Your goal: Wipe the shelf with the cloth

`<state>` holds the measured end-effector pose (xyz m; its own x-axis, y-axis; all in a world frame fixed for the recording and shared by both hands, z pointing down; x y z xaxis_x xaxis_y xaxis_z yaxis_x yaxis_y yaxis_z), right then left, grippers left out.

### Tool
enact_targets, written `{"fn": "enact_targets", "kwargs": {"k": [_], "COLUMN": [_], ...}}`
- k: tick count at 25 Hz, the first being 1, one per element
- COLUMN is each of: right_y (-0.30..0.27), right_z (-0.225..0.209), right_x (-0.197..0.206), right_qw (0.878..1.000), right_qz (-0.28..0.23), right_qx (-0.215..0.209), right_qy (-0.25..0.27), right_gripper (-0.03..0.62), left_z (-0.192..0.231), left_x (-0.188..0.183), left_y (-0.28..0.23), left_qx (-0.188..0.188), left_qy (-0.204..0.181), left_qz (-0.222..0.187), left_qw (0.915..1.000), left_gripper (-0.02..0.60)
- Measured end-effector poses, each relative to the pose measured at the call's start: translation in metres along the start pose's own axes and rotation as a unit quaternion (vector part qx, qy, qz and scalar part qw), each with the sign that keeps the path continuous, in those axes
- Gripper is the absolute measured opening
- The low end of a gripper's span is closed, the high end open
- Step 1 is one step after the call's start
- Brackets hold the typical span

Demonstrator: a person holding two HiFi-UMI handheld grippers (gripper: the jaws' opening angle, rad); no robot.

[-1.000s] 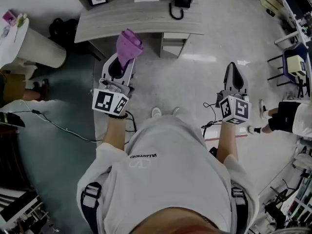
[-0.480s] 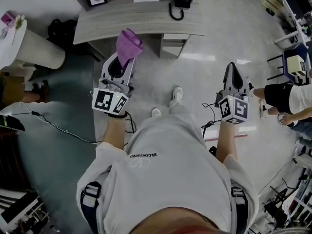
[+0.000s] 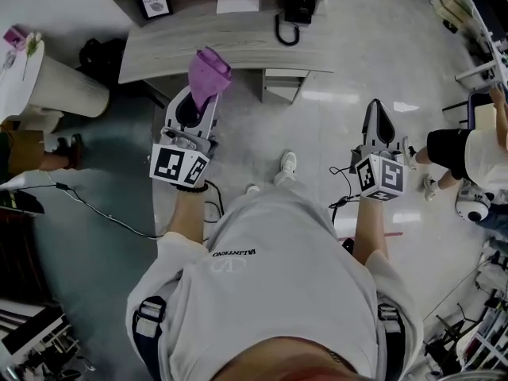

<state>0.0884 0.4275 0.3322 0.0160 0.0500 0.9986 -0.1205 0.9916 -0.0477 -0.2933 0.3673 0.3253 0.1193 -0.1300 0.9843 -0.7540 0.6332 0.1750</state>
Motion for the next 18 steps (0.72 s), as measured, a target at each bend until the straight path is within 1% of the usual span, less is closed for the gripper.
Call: {"fn": "enact_targets", "kwargs": {"k": [4, 8, 12, 15, 18], "right_y": [-0.041, -0.082, -0.118, -0.14, -0.158], "right_z": [-0.017, -0.033, -0.048, -0.055, -0.061], "right_x": [-0.001, -0.002, -0.003, -0.002, -0.001], "right_qw": [1.0, 1.0, 0.998, 0.998, 0.997], "right_qz": [0.001, 0.0, 0.002, 0.002, 0.003], "right_qx": [-0.013, -0.03, -0.054, -0.069, -0.079], "right_qy": [-0.002, -0.006, -0.01, -0.009, -0.009], "right_gripper": [0.0, 0.0, 0.0, 0.0, 0.0], "left_z": [0.009, 0.018, 0.018, 0.018, 0.02], "left_x": [0.003, 0.005, 0.005, 0.01, 0.019], "left_y": [-0.039, -0.076, -0.11, -0.129, -0.143], "left_qx": [-0.006, -0.02, -0.036, -0.046, -0.056], "left_qy": [-0.008, -0.014, -0.018, -0.021, -0.015], "left_qz": [0.003, 0.002, -0.003, -0.005, 0.001], "left_qw": [1.0, 0.9997, 0.9992, 0.9987, 0.9983], "left_gripper": [0.103, 0.103, 0.103, 0.103, 0.103]}}
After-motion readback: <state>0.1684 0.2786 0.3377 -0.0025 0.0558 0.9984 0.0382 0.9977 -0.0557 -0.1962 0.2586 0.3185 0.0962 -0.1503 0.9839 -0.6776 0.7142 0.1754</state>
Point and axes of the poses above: the fingertips, and each gripper's own axes: y backward along the fingers, z to its left, x out of its underside, the point moved 7 cm from there along y, backward along the fingers, and after that the axes turned 11 degrees about x, right-handed, at the moved point
